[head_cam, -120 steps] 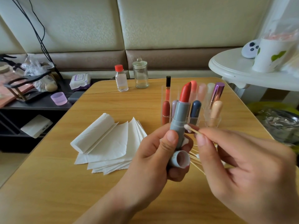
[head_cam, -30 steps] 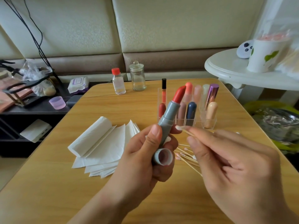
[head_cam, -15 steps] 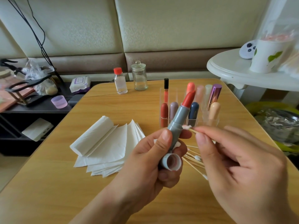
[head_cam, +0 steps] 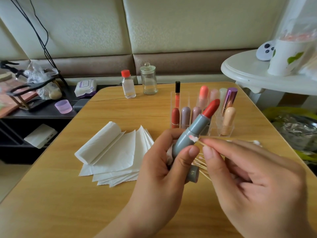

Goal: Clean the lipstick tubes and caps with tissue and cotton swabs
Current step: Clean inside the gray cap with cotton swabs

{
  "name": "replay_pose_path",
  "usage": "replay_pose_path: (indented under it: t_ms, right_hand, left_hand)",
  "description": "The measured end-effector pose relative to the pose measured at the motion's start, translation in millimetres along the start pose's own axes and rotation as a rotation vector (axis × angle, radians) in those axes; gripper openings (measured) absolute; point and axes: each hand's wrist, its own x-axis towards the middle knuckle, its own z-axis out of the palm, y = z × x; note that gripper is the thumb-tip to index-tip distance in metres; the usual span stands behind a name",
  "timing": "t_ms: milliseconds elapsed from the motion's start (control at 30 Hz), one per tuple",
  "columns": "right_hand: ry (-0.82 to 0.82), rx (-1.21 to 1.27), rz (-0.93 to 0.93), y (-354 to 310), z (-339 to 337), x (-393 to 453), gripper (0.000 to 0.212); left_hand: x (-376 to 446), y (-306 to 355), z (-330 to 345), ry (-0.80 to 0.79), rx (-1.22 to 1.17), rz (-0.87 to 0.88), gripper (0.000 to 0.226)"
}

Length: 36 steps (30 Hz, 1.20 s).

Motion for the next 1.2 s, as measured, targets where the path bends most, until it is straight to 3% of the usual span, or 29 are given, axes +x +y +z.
replay_pose_path:
  t_ms: [133,333,500,600,767,967,1067,1200]
  right_hand:
    - [-0.023,0.015,0.010,-0.1,-1.0,-1.0,0.014]
    - [-0.046,0.020,-0.007,-2.1,2.8,-4.1,0.018]
    - [-0.024,0.036,-0.039,-4.1,2.6,-4.1,0.018]
    - [-0.021,0.023,-0.036,-5.4,3.4,-4.9,0.017]
    - [-0.032,-0.029,-0.026,-8.6,5.4,-4.9,0.014]
    - [-0.061,-0.081,-0.018,-10.7,5.1,-3.6,0.015]
    - [-0.070,-0.078,-0.024,-7.2,6.9,-3.2,0.018]
    - [-0.070,-0.031,-0.045,-1.6,7.1,-3.3,0.018]
  left_hand:
    - [-2.2,-1.8,-2.3,-0.004,0.022,0.036,0.013]
    - [-2.7,-2.4,-3.9,0.099,0.255,0.156,0.015]
    - [-3.7,-4.0,-2.5,0.057,0.153,0.123,0.012]
    - [-4.3,-4.5,-1.7,0.033,0.208,0.174,0.014]
    - [-2.6,-1.6,-4.0,0.136,0.639,0.380,0.035]
    - [-1.7,3.4,-9.2,0.127,1.078,0.535,0.025]
    - [-1.9,3.4,-8.0,0.143,1.017,0.456,0.021]
    - [-2.4,-0.7,-8.2,0.119,0.744,0.349,0.018]
